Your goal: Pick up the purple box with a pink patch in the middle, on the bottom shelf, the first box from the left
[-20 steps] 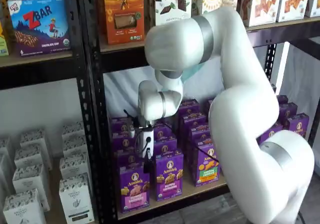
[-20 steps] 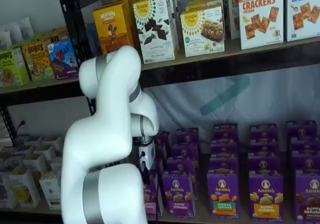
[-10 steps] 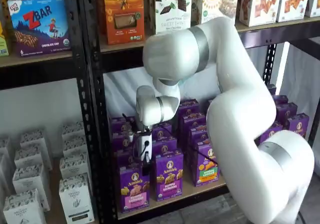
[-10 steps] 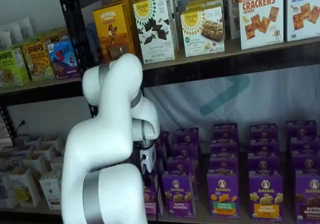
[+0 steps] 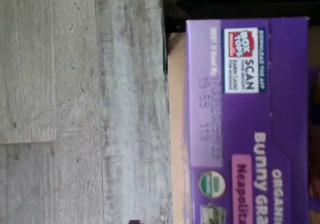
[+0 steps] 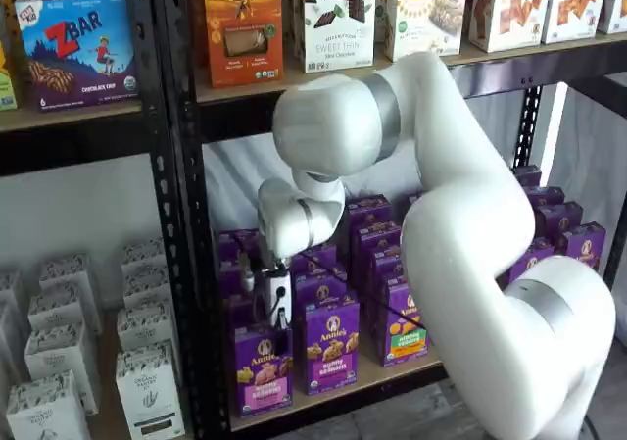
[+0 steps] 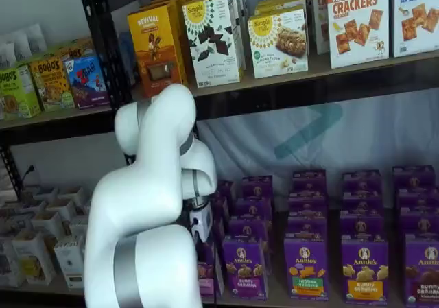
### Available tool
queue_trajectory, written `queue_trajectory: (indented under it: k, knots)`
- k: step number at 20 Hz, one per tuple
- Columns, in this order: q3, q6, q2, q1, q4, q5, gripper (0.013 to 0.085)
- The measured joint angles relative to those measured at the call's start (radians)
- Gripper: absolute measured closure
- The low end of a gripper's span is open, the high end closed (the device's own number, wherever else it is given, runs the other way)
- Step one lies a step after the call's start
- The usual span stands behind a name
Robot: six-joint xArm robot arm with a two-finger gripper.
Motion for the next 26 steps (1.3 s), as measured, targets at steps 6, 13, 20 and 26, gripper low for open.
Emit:
queue_trajectory:
  k: [6,13,20,26]
  knots:
    - [-0.033,0.034,0.039,0.013,-0.024,0.003,0.013]
    - [-0.06,0.029,0.064,0.018,-0.013,0.014,0.013]
    - [-0.075,0.017,0.075,0.018,0.002,0.03,0.029]
    - [-0.085,0.028,0.079,0.022,-0.005,0.044,0.037]
